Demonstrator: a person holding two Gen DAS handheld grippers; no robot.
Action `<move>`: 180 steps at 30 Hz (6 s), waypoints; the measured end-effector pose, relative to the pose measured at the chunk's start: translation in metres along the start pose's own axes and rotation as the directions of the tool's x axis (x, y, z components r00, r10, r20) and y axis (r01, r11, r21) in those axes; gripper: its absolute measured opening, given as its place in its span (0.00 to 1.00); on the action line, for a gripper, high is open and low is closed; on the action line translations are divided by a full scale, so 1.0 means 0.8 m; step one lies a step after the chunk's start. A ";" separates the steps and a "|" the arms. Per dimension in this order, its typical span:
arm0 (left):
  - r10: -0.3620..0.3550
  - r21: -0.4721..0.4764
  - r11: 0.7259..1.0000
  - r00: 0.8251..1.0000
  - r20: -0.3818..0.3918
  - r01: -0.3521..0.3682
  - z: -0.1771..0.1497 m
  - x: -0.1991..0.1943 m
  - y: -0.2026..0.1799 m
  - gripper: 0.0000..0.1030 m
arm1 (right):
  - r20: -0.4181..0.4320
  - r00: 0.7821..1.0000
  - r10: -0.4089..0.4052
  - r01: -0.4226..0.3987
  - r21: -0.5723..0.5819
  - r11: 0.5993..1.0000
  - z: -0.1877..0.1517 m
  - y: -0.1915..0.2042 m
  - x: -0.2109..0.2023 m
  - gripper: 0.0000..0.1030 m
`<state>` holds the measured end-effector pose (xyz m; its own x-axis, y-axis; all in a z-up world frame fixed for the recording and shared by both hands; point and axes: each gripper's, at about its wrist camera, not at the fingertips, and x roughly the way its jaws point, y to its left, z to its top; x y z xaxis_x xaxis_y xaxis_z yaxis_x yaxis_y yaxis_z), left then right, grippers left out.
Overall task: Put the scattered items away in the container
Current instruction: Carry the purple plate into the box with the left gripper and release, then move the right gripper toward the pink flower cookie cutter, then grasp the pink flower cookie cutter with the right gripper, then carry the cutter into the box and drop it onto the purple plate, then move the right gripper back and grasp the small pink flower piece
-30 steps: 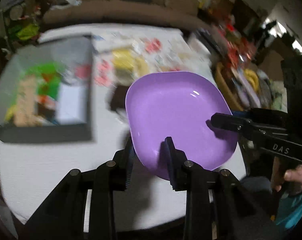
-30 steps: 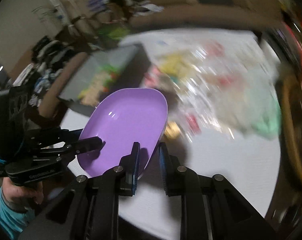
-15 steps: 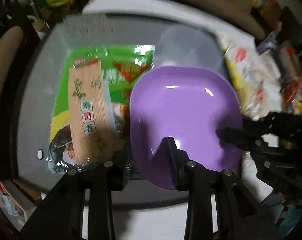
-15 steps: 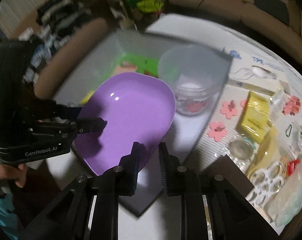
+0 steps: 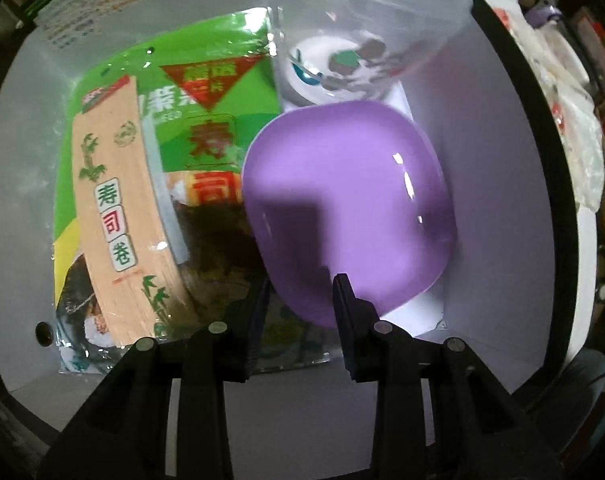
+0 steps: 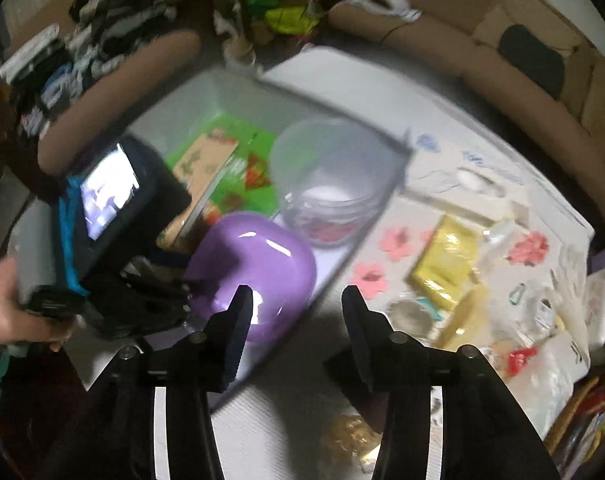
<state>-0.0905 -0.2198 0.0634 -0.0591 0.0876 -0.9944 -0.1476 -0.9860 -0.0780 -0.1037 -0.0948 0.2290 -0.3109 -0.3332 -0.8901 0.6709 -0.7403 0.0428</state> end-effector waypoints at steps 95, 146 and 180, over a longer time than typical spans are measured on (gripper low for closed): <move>-0.361 0.031 0.901 0.710 0.605 0.433 0.036 -0.067 -0.211 1.00 | 0.081 0.976 -0.203 0.148 0.438 0.887 -0.004 -0.444 0.095 0.68; -0.108 -0.396 0.813 0.778 0.619 0.428 -0.049 -0.101 0.086 0.98 | -0.134 0.971 0.200 -0.219 -0.144 0.965 0.054 0.049 0.106 0.47; -0.186 -0.369 0.812 0.799 0.572 0.453 -0.023 -0.075 0.046 0.98 | 0.043 0.999 0.013 -0.019 0.143 0.990 0.032 -0.155 0.118 0.40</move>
<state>-0.0745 -0.2638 0.1192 -0.5843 0.3344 -0.7394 0.2179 -0.8131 -0.5399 -0.2336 -0.0496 0.1511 -0.3312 -0.3677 -0.8690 0.5739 -0.8095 0.1239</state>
